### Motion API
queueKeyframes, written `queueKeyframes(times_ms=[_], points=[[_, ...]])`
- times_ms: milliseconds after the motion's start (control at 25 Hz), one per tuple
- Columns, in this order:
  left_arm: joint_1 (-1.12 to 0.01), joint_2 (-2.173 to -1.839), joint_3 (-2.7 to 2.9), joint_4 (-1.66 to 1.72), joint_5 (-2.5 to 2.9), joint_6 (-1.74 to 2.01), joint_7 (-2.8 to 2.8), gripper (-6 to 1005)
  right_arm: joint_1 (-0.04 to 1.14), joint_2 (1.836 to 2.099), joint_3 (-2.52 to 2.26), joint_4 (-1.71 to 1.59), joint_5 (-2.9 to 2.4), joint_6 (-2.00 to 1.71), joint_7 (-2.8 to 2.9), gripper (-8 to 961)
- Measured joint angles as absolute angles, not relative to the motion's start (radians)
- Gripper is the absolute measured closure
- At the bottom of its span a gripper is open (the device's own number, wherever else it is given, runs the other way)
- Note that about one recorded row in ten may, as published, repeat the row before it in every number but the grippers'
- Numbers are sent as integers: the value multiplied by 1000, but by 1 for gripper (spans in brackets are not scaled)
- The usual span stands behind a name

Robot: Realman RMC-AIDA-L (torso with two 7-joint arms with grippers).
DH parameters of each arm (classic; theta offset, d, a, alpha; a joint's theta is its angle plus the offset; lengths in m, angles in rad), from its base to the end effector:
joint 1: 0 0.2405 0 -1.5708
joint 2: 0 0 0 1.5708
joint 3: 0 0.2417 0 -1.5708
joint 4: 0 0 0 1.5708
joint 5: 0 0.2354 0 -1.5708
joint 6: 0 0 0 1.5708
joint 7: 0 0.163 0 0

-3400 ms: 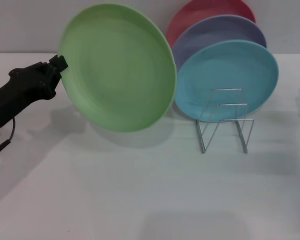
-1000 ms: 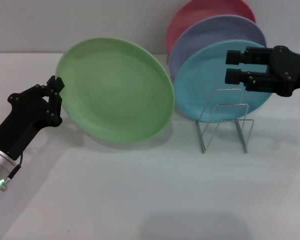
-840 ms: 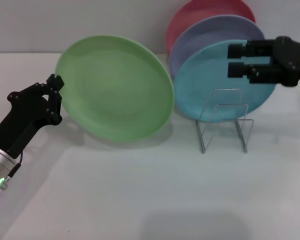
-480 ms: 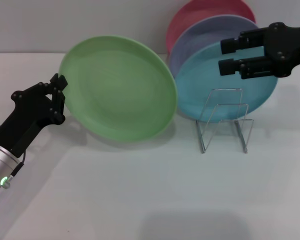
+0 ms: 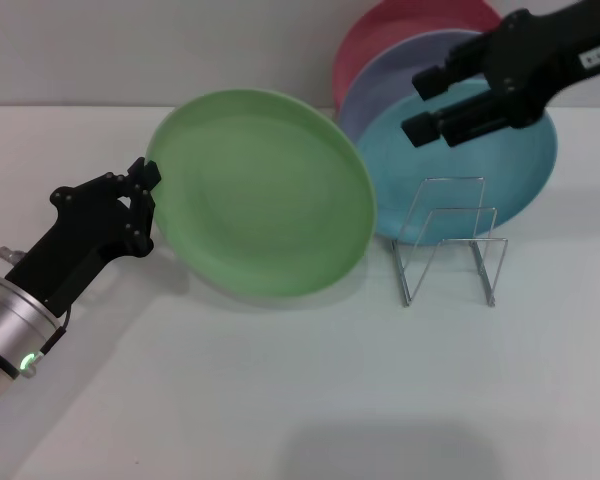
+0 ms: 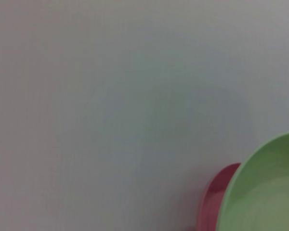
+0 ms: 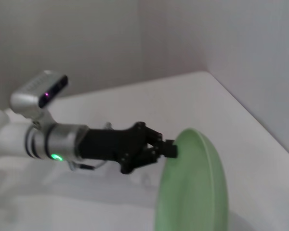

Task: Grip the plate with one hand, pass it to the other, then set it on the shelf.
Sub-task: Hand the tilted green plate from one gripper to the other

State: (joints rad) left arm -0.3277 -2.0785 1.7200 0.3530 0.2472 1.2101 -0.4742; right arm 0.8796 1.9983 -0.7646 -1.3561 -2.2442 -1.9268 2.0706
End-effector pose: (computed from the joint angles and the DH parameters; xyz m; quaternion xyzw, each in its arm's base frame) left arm -0.2771 0.3390 -0.0492 -0.7984 -0.1703 -0.3782 0.4366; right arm 0.0752 0.3935 0.1119 -0.9869 0.1116 0.0589 0.1002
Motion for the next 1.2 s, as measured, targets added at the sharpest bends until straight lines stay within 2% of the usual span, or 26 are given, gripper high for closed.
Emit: queueKeyframes(times_ms=[400,1000,1200], points=[[-331,-2079,1732,357,244,1188,-474,970,945,2016,-910,-1445,-2316,-1856,2168,343],[-322,-2079,1723,363,239,1188,-461,970,948,2065,-1121,-1450,-2351,-1648,2203,345],[-320,-2079,1723,364,239,1187,-460,970,950,2071,-1172,-1445,-2365,-1616,2221,345]])
